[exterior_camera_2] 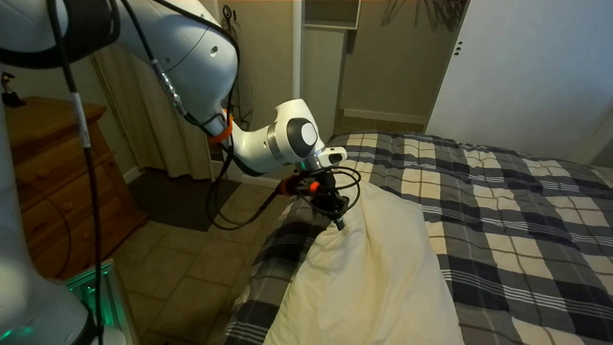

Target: Move the pillow to the right and put the towel on the pillow

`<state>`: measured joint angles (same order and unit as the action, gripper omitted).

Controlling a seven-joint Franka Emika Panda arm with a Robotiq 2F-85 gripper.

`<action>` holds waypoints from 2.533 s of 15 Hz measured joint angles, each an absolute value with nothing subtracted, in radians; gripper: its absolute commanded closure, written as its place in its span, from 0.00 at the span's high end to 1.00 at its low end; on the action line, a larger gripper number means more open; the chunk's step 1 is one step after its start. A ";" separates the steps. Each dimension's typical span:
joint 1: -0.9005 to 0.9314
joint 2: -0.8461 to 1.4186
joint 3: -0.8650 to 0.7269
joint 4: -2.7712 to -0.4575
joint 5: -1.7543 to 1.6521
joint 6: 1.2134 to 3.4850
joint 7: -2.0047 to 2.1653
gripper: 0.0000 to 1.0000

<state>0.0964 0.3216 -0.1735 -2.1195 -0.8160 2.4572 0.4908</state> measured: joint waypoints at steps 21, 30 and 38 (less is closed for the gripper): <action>-0.008 0.245 -0.210 -2.008 -1.132 2.443 0.411 0.07; -0.030 0.251 -0.199 -1.998 -1.132 2.465 0.370 0.04; -0.049 0.292 -0.210 -1.927 -1.239 2.469 0.504 0.04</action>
<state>-0.0488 0.2921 -0.2100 -1.9266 -1.2389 2.4691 0.5038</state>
